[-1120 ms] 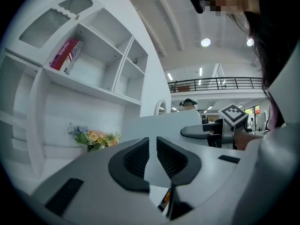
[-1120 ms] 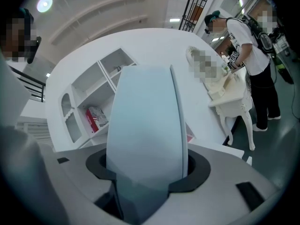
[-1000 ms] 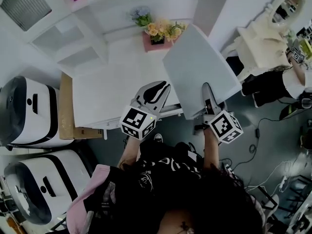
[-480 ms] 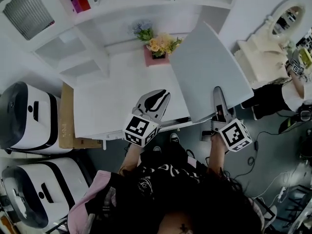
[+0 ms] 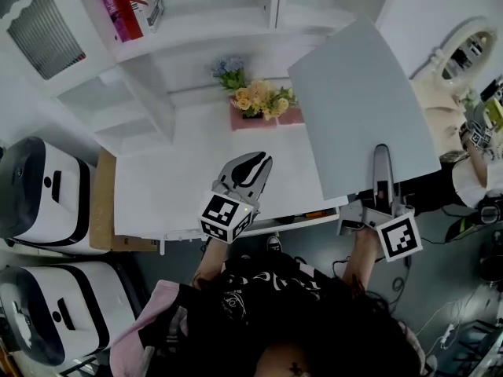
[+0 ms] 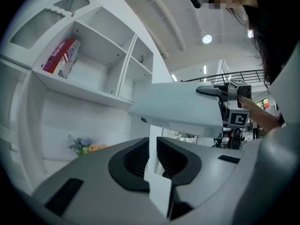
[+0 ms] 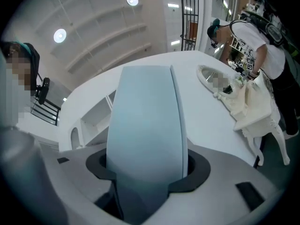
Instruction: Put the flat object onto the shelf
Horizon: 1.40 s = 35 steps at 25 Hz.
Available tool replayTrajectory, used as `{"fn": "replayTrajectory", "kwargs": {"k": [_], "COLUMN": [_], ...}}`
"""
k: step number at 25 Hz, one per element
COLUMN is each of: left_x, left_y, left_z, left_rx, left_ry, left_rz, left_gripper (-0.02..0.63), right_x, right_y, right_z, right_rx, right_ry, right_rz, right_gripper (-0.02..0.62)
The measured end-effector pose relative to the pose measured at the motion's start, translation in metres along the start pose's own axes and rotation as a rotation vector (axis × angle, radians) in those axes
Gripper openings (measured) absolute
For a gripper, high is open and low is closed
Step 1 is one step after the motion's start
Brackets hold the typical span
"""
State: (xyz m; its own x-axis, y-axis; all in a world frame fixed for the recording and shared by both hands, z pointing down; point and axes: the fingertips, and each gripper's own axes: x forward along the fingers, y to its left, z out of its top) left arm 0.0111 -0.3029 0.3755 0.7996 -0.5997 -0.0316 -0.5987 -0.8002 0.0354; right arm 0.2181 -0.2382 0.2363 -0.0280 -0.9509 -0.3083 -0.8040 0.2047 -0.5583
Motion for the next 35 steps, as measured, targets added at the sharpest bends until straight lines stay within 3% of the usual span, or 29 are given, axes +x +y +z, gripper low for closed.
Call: {"fn": "replayTrajectory", "kwargs": {"k": [5,15,19,24,32,35], "left_x": [0.026,0.052,0.06,0.071,0.081,0.085], "left_y": [-0.002,0.01,0.011,0.008,0.01,0.015], "left_z": [0.004,0.011,0.015,0.024,0.044,0.048], "left_rx": [0.006,0.024,0.032,0.059,0.098,0.108], "left_ry": [-0.003,0.003,-0.001,-0.008,-0.029,-0.027], "left_rz": [-0.009,0.02,0.015,0.0,-0.021,-0.021], "left_gripper": [0.06,0.06,0.06,0.06,0.06,0.06], "right_x": [0.032,0.087,0.116,0.15,0.194,0.211], "right_y": [-0.001,-0.023,-0.032,-0.049,-0.055,-0.06], "right_z": [0.032,0.064,0.054,0.028,0.017,0.003], "right_rx": [0.035,0.169,0.222,0.466,0.58,0.685], "right_ry": [-0.061,-0.155,-0.135,-0.117,-0.074,-0.046], "right_rz": [0.073,0.096,0.088,0.034,0.011,-0.016], "right_gripper": [0.308,0.308,0.308,0.308,0.308,0.308]}}
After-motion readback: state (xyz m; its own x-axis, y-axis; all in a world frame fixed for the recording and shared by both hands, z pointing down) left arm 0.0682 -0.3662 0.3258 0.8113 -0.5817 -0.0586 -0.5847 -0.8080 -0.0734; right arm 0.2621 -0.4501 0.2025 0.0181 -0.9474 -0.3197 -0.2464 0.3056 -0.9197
